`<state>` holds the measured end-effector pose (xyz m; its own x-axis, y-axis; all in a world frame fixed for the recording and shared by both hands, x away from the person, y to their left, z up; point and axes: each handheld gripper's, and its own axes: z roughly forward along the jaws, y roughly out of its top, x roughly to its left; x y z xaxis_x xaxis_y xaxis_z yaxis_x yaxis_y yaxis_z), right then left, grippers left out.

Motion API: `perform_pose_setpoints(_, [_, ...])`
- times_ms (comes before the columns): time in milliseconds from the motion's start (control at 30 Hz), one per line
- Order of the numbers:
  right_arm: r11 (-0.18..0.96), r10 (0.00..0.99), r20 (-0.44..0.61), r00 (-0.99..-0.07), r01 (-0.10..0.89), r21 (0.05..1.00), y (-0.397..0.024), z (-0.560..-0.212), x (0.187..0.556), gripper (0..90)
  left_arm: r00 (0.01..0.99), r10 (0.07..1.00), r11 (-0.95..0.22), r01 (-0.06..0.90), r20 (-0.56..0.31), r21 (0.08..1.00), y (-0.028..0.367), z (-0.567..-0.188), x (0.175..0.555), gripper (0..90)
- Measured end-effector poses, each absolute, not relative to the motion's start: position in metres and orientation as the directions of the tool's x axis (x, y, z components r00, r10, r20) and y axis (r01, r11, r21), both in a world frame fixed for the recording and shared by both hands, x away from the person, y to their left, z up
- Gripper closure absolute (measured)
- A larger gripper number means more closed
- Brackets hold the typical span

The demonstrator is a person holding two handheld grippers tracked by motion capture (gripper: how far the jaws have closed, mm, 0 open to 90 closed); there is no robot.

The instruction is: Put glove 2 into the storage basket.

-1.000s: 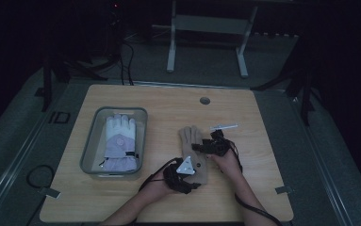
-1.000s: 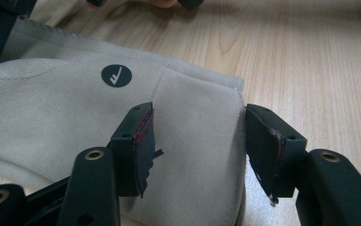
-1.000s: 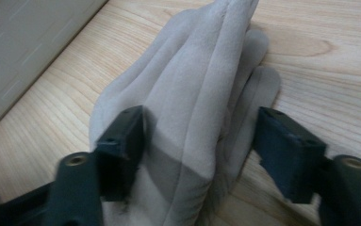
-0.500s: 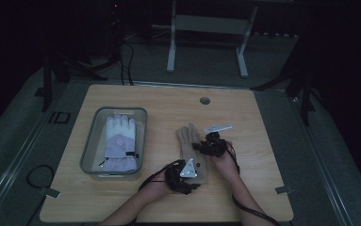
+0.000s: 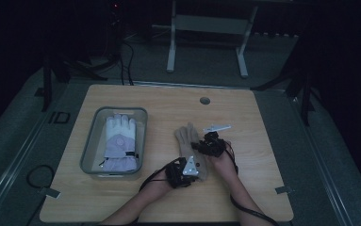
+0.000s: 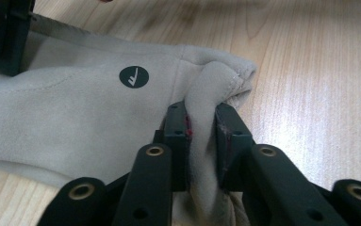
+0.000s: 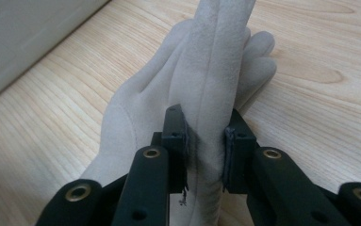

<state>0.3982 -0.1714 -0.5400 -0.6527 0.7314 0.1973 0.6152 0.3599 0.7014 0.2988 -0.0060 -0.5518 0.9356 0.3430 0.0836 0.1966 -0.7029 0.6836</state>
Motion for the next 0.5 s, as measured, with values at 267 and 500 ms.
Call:
perform_pose_setpoints(267, [0.342,0.719,0.214,-0.661,0.605,0.719,-0.17,-0.525,0.396,75.9,0.94,0.332,-0.712,0.199,0.074,0.673,-0.003,-0.54,0.299,80.5])
perform_pose_setpoints(500, [0.314,0.7,0.238,-0.673,0.59,0.744,-0.167,-0.507,0.396,76.0,0.938,0.335,-0.719,0.192,0.091,0.668,0.006,-0.523,0.3,80.5])
